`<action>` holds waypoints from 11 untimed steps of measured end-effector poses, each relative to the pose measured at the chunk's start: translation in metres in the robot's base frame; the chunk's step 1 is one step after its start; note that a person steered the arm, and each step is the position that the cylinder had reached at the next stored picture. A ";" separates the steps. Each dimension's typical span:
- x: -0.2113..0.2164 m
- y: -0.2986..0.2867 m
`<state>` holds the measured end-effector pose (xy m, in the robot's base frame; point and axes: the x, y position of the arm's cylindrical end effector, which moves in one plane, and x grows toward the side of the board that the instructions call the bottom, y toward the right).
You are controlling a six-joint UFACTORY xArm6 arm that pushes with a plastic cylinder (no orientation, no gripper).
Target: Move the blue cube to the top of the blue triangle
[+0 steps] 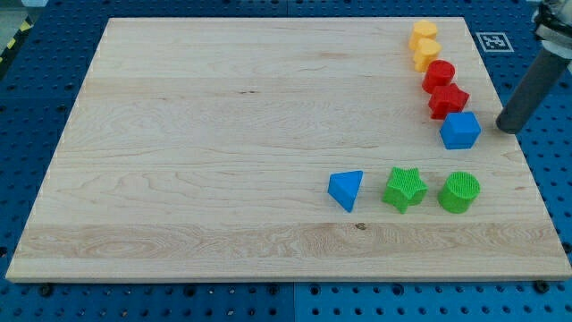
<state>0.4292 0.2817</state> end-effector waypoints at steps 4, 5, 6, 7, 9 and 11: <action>0.004 -0.061; 0.014 -0.062; 0.029 -0.073; 0.029 -0.119; 0.001 -0.177; -0.001 -0.211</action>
